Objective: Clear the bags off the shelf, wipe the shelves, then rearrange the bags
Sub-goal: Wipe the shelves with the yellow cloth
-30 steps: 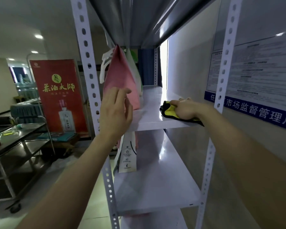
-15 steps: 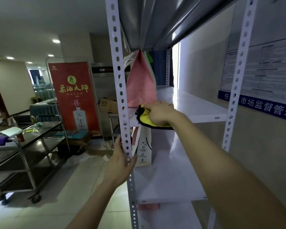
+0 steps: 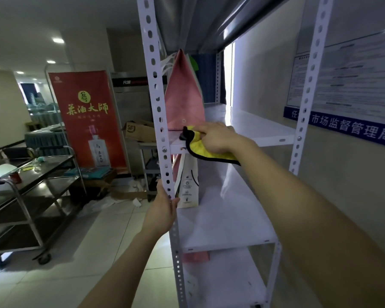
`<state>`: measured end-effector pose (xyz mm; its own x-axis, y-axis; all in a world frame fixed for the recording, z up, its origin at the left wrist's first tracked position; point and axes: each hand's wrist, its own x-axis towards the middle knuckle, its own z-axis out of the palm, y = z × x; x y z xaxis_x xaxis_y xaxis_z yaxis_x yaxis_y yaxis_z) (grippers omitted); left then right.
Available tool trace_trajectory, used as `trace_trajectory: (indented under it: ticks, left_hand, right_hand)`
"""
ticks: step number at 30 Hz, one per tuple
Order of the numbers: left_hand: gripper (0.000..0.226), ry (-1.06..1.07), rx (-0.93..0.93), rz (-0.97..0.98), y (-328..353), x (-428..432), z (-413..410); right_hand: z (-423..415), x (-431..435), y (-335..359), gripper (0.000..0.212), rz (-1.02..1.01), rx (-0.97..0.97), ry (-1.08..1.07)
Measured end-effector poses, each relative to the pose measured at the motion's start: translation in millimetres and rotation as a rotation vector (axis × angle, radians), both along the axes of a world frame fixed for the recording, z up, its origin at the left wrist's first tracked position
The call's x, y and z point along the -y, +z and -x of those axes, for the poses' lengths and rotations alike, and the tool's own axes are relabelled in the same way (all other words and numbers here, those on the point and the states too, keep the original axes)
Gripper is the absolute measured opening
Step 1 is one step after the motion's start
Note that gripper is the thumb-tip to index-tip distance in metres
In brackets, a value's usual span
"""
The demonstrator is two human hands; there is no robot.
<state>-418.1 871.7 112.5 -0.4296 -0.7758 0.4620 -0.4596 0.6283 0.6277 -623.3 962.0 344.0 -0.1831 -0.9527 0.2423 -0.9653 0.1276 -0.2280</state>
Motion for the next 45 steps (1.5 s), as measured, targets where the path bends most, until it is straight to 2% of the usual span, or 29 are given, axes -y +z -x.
trace_trajectory:
  ticks: [8, 11, 14, 17, 19, 22, 27, 30, 38, 45]
  left_hand:
    - [0.057, 0.058, 0.0, -0.017, -8, 6, 6]
    - [0.059, 0.076, 0.001, -0.018, -5, 4, 7]
    - [0.054, 0.069, 0.007, -0.015, -6, 0, 4]
    - [0.049, 0.043, -0.005, -0.053, -28, -6, -7]
    - [0.056, 0.065, 0.011, -0.104, -57, -14, -16]
    - [0.056, 0.111, 0.063, -0.178, -114, -31, -33]
    - [0.043, 0.093, 0.192, -0.291, -190, -54, -62]
    - [0.041, 0.092, 0.239, -0.363, -220, -65, -74]
    - [0.041, 0.114, 0.306, -0.47, -291, -85, -84]
    - [0.044, 0.191, 0.334, -0.548, -354, -89, -65]
  right_hand:
    - [87, -60, -26, 0.056, 0.148, -0.06, -0.312]
    - [77, -66, -44, 0.058, 0.275, -0.098, -0.339]
    - [56, -72, -61, 0.071, 0.41, -0.184, -0.409]
    - [33, -86, -93, 0.074, 0.59, -0.149, -0.433]
    - [19, -99, -132, 0.069, 0.628, -0.136, -0.405]
    - [-3, -120, -208, 0.061, 0.542, -0.081, -0.358]
    - [-31, -151, -342, 0.057, 0.242, 0.072, -0.285]
    - [-45, -160, -405, 0.068, 0.046, 0.101, -0.257]
    - [-54, -167, -515, 0.066, -0.217, 0.142, -0.208]
    - [-15, -119, -586, 0.065, -0.338, 0.1, -0.083]
